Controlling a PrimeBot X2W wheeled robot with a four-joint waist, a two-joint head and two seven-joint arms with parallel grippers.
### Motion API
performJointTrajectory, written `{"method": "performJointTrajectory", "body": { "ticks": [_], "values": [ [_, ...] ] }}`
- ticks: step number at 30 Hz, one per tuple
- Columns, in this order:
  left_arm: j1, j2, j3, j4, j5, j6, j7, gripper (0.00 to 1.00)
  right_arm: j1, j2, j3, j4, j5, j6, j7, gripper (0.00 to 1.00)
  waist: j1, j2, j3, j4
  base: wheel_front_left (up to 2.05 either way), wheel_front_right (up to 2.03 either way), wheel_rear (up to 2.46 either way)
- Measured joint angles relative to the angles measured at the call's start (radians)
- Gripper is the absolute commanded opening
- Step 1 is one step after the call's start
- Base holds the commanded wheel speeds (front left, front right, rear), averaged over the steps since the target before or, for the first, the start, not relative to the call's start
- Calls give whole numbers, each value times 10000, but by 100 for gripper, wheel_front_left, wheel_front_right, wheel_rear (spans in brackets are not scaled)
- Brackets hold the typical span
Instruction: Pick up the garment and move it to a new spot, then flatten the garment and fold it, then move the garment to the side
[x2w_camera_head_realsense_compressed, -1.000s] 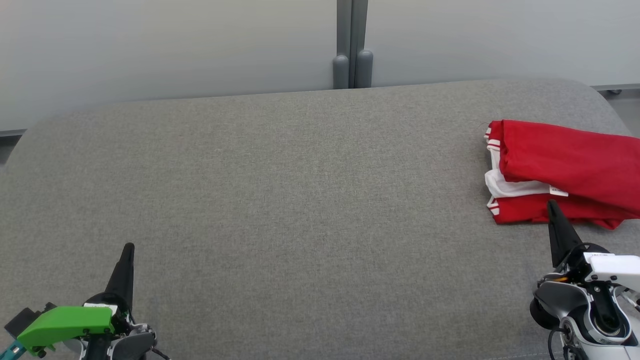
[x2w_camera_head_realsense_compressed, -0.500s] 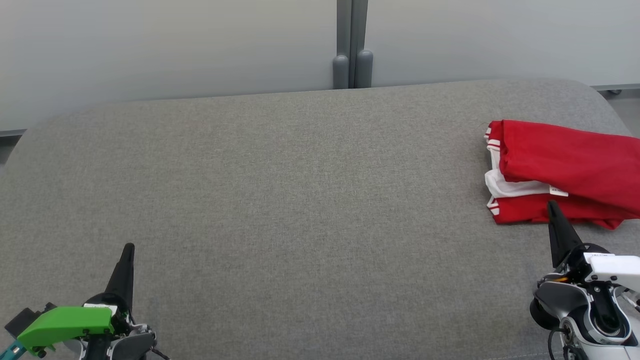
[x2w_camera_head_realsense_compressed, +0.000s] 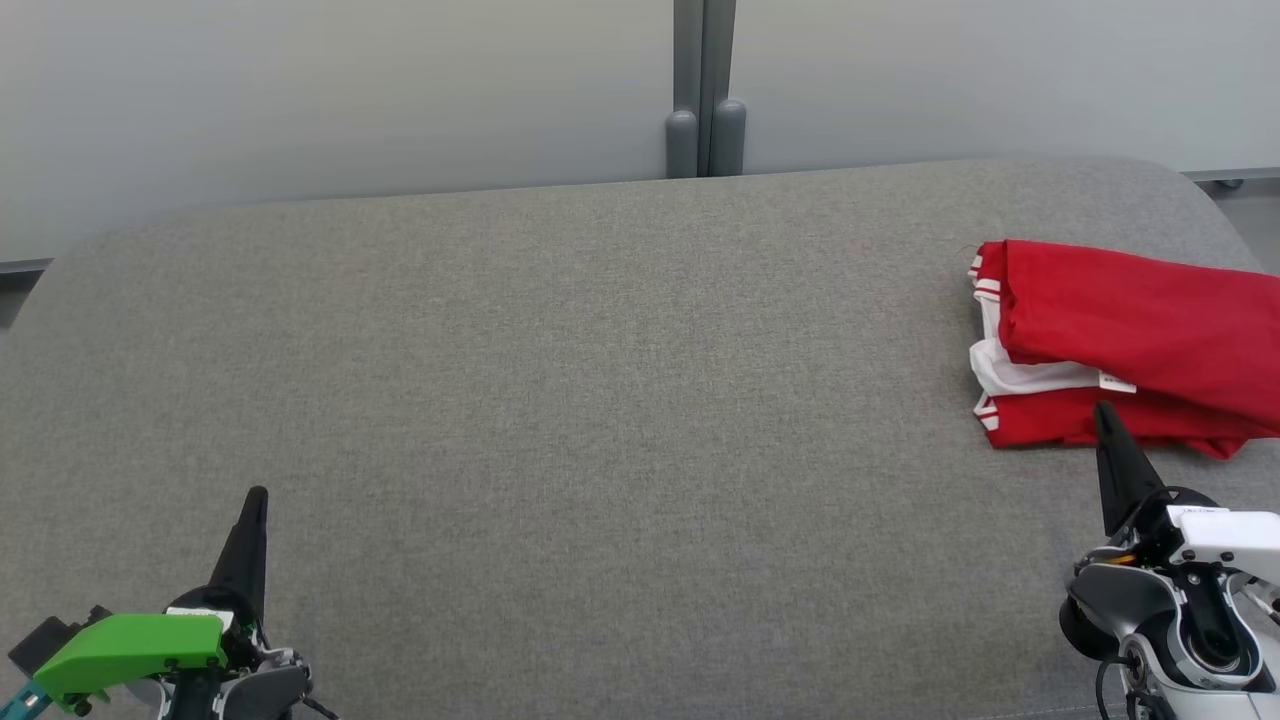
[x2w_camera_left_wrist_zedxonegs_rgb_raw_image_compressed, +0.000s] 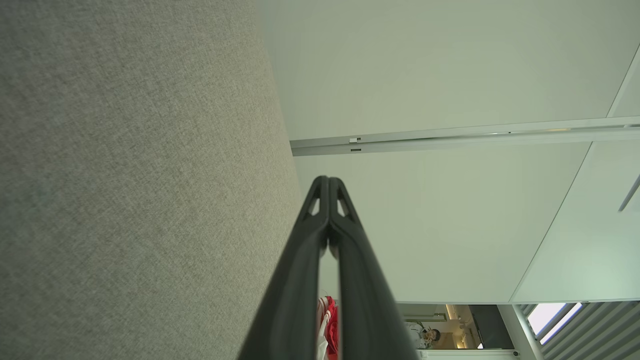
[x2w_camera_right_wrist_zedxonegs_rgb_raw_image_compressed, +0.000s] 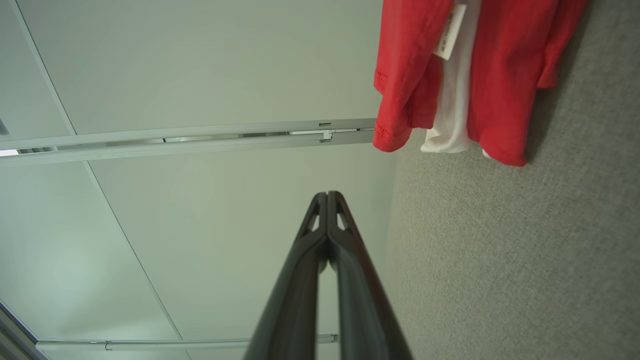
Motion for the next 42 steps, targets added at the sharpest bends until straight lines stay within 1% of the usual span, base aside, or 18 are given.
{"method": "performJointTrajectory", "body": {
  "ticks": [42],
  "values": [
    [-3,-13,94,13,2,-31,29,0,-4,58,-46,15,-12,0,79,0,0,0,-1,0,0,0,0]
  ]
}}
